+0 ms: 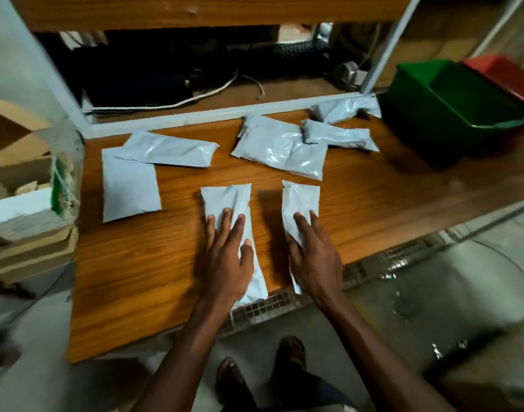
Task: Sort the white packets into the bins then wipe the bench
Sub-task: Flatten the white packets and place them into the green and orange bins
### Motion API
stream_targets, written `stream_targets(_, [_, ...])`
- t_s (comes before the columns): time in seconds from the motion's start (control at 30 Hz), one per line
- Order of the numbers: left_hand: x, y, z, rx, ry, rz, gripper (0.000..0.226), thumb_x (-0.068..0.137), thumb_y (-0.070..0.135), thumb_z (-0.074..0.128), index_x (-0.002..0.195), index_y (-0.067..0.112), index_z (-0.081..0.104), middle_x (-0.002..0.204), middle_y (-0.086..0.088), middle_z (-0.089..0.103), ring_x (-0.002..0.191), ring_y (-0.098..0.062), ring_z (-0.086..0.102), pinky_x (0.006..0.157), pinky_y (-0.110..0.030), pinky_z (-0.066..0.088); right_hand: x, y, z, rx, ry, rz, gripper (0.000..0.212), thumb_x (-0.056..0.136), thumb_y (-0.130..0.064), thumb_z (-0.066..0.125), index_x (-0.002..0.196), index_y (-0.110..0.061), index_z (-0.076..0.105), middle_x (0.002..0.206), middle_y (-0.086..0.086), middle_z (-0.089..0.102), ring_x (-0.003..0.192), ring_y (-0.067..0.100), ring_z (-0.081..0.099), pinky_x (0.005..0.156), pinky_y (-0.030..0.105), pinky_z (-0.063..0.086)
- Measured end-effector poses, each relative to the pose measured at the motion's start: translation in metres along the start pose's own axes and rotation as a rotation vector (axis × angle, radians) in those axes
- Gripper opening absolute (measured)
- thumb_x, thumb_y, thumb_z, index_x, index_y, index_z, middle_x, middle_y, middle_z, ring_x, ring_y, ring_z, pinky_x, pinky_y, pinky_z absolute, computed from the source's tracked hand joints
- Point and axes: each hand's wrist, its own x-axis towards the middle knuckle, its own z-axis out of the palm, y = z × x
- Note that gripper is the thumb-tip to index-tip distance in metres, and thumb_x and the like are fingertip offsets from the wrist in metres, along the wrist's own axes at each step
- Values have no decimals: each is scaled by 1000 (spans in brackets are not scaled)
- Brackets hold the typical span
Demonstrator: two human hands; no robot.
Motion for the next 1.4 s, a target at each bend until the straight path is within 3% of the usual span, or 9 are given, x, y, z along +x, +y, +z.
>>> stream_targets(0.13, [2,52,20,-63,-139,126,58,96,35,42,153,26,33,164,6,15,153,-20,-4,121,-33,4,-17,34,-29,5,136,110,54,97,-33,59,148,-26,44,159,6,37,138,28,47,96,42,51])
stream_targets(0.27, [1,93,49,-58,-234,276,61,97,34,43,155,28,26,164,6,13,153,-21,-1,122,-37,10,-34,71,-55,-27,270,226,55,95,-29,65,146,-20,49,156,8,42,137,27,49,98,40,49])
stream_targets(0.5, [-14,171,114,-83,-318,452,57,96,34,42,151,22,36,162,0,24,152,-26,9,123,-40,13,-66,147,-104,-50,416,412,54,96,-37,62,147,-26,47,157,1,41,134,25,52,95,40,52])
stream_targets(0.7, [-30,243,160,-54,-388,536,57,98,39,36,153,26,32,163,4,20,153,-22,4,121,-41,15,-88,208,-153,-12,534,511,56,93,-31,67,146,-24,50,154,2,46,131,27,56,94,39,52])
stream_targets(1.0, [-29,343,232,-71,-458,611,59,97,40,38,154,27,31,162,4,23,152,-23,7,118,-49,29,-82,297,-213,-16,616,582,55,94,-34,66,146,-24,50,154,1,46,134,25,52,98,34,49])
stream_targets(1.23, [11,406,314,-78,-496,682,64,94,48,27,155,27,26,162,5,18,152,-24,5,117,-40,21,-35,383,-244,-42,646,616,55,95,-33,65,147,-22,49,154,4,46,137,24,50,101,36,48])
stream_targets(1.4, [60,453,386,-74,-520,723,60,97,44,30,154,25,27,163,0,20,152,-29,8,121,-48,21,20,451,-265,-28,642,653,55,96,-37,62,148,-24,47,154,1,46,137,21,50,101,40,53])
